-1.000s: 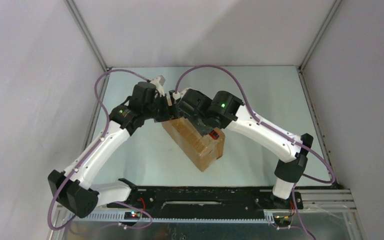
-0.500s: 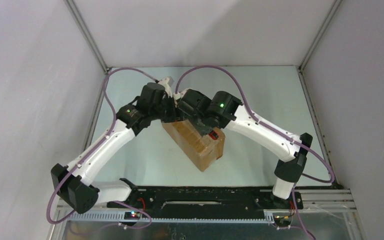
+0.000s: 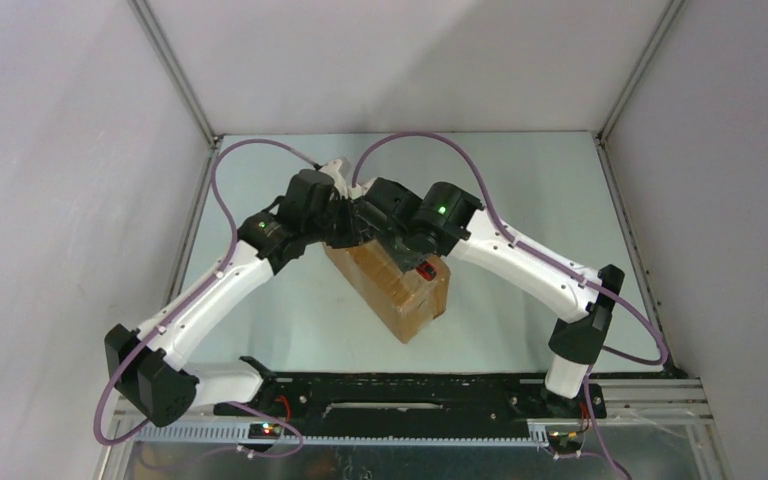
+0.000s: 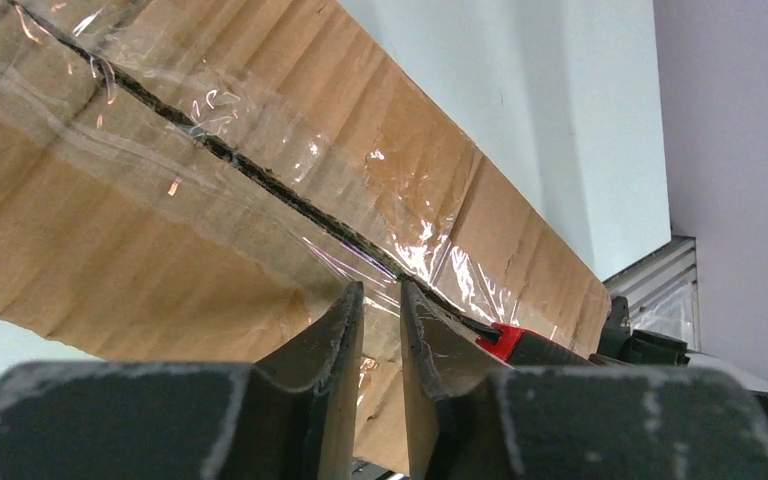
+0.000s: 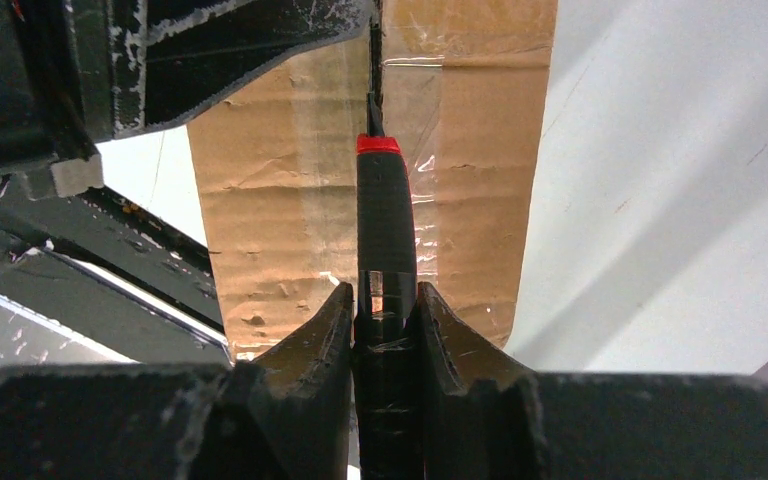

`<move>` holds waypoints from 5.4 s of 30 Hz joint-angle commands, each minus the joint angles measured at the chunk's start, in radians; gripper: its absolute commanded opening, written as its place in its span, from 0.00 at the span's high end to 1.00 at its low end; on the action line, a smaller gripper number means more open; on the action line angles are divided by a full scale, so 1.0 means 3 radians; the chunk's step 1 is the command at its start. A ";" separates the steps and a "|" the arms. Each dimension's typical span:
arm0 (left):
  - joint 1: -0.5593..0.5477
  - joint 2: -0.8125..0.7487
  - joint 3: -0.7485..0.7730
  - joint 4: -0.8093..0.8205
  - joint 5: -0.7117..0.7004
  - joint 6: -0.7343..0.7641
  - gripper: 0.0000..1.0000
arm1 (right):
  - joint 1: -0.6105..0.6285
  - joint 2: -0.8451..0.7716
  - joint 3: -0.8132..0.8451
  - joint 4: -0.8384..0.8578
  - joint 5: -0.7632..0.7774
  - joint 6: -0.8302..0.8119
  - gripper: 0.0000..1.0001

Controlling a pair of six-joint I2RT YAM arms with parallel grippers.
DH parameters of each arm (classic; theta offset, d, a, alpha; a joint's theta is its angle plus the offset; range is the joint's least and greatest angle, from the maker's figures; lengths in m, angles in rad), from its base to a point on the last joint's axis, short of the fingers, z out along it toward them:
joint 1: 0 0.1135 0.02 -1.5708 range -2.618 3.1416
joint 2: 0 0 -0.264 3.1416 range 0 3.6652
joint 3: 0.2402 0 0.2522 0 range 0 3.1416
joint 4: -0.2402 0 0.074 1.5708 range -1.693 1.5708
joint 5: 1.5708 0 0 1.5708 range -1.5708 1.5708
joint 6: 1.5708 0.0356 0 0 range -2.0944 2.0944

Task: Unpack the express box
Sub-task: Cut the express box at the center of the board.

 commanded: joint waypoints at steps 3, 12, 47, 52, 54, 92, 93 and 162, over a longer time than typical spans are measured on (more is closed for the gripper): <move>0.0051 0.0003 -0.0168 -0.0016 -0.0107 -0.0066 0.82 | -0.0004 -0.0116 -0.0119 -0.0080 -0.0071 0.0028 1.00; 0.0073 0.0082 -0.0293 0.0035 -0.0194 -0.0052 0.76 | 0.0018 -0.0283 -0.0270 -0.0483 -0.0109 0.0135 1.00; -0.0089 0.0026 -0.0672 0.1172 0.0651 -0.1175 0.81 | -0.0028 -0.0459 -0.0457 -0.0618 -0.0212 0.0260 1.00; -0.0155 -0.0009 -0.0572 0.0979 0.0496 -0.0956 0.81 | -0.0046 -0.0542 -0.0583 -0.0672 -0.0191 0.0311 1.00; -0.0227 -0.0006 -0.0494 0.0917 0.0467 -0.0894 0.81 | -0.0057 -0.0549 -0.0573 -0.0659 -0.0192 0.0319 1.00; 0.0200 -0.0015 -0.1078 0.0726 0.0053 -0.0566 0.88 | -0.0094 -0.0781 -0.0825 -0.0846 -0.0453 0.0366 1.00; 0.0228 -0.0012 -0.1069 0.0733 0.0055 -0.0551 0.88 | -0.0094 -0.0795 -0.0842 -0.0846 -0.0481 0.0363 1.00; -0.0966 0.0437 -0.1031 0.0824 -0.0084 -0.0936 1.00 | -0.0457 -0.1010 -0.0621 -0.0577 -0.0263 0.0766 1.00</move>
